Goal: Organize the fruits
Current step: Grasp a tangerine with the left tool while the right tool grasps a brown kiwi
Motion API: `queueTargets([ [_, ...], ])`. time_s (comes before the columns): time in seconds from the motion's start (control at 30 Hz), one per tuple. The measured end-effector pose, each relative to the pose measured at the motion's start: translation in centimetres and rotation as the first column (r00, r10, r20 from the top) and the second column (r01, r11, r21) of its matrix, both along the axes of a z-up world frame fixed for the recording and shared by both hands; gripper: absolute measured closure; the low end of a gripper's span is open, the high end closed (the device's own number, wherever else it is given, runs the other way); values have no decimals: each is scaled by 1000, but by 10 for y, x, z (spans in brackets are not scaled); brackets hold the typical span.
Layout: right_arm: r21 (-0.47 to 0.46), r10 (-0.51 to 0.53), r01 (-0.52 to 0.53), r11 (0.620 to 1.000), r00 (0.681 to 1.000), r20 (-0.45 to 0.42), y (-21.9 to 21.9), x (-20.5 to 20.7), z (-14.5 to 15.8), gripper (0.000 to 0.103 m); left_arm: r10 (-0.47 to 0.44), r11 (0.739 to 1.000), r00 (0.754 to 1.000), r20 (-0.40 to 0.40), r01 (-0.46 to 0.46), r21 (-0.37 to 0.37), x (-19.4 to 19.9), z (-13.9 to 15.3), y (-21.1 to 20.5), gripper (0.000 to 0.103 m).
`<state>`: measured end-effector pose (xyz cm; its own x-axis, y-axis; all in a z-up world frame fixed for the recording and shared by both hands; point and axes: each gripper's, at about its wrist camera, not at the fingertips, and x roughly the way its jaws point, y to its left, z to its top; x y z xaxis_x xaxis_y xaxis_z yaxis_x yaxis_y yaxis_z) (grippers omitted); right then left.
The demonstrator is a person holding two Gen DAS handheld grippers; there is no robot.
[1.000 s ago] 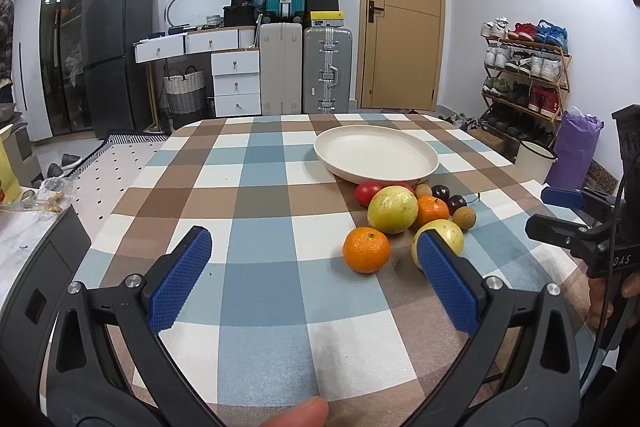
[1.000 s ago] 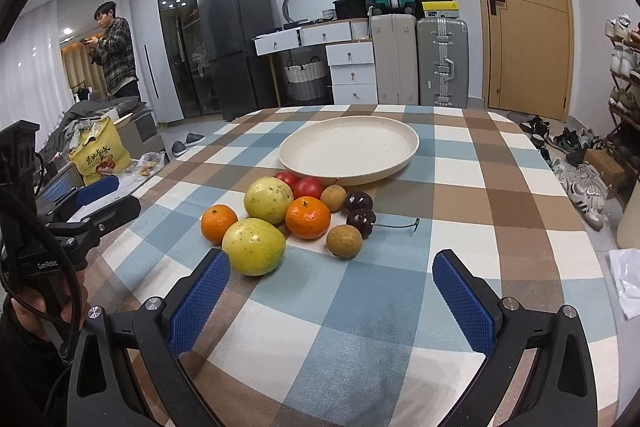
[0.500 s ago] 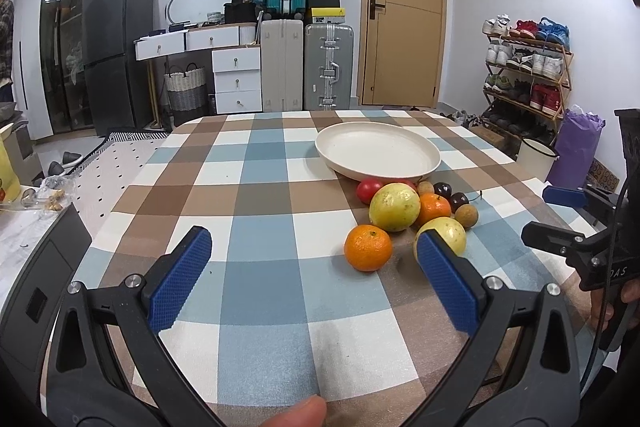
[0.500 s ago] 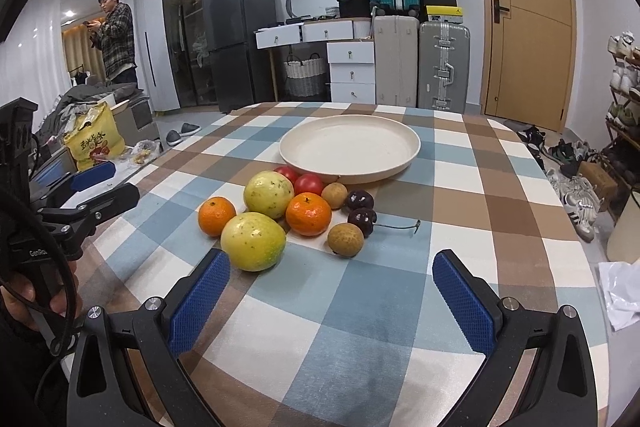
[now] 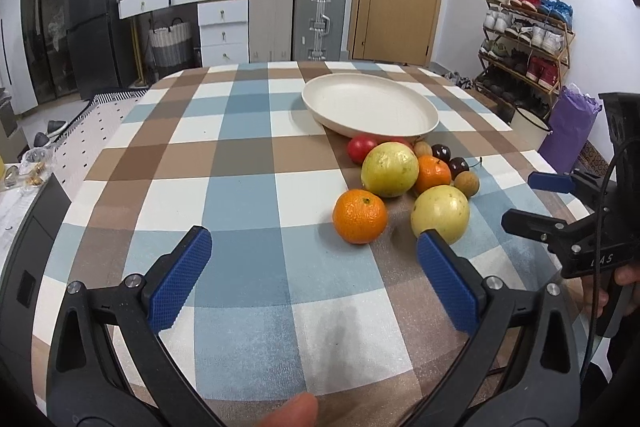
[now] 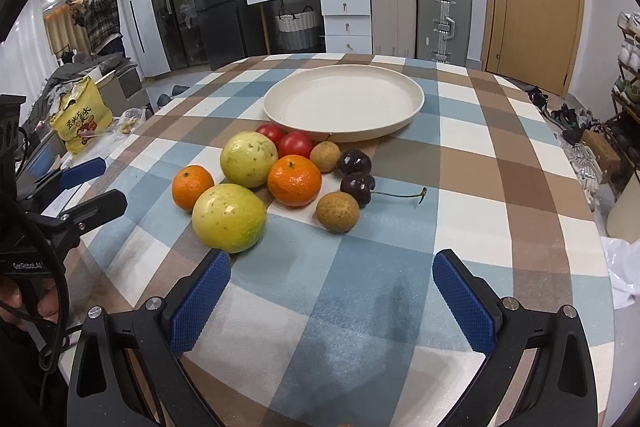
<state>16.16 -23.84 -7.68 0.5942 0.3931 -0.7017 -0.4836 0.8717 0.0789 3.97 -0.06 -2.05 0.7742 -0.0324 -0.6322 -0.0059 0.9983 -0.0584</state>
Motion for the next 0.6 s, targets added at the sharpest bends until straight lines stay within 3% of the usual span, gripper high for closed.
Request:
queueTargets([
  [0.13,-18,-16,15,1000,999,-42,-2,13,-4,1,11,999,999,-45,-9,37,14,-5,-3,1],
  [0.27,-12,-17,16,1000,994,-105,-1,31,-13,20,3,1000,996,-94,-2,11,29,-14,-2,1],
  [0.33,1,-15,16,1000,993,-120,0,36,-17,20,0,1000,993,-118,-1,-3,37,-18,-1,1],
  [0.47,17,-20,23,1000,990,-139,2,47,-19,23,-23,1000,989,-147,20,-25,52,-22,-3,8],
  [0.6,27,-16,20,999,987,-159,5,58,-21,28,-49,999,981,-187,45,-28,64,-27,-7,22],
])
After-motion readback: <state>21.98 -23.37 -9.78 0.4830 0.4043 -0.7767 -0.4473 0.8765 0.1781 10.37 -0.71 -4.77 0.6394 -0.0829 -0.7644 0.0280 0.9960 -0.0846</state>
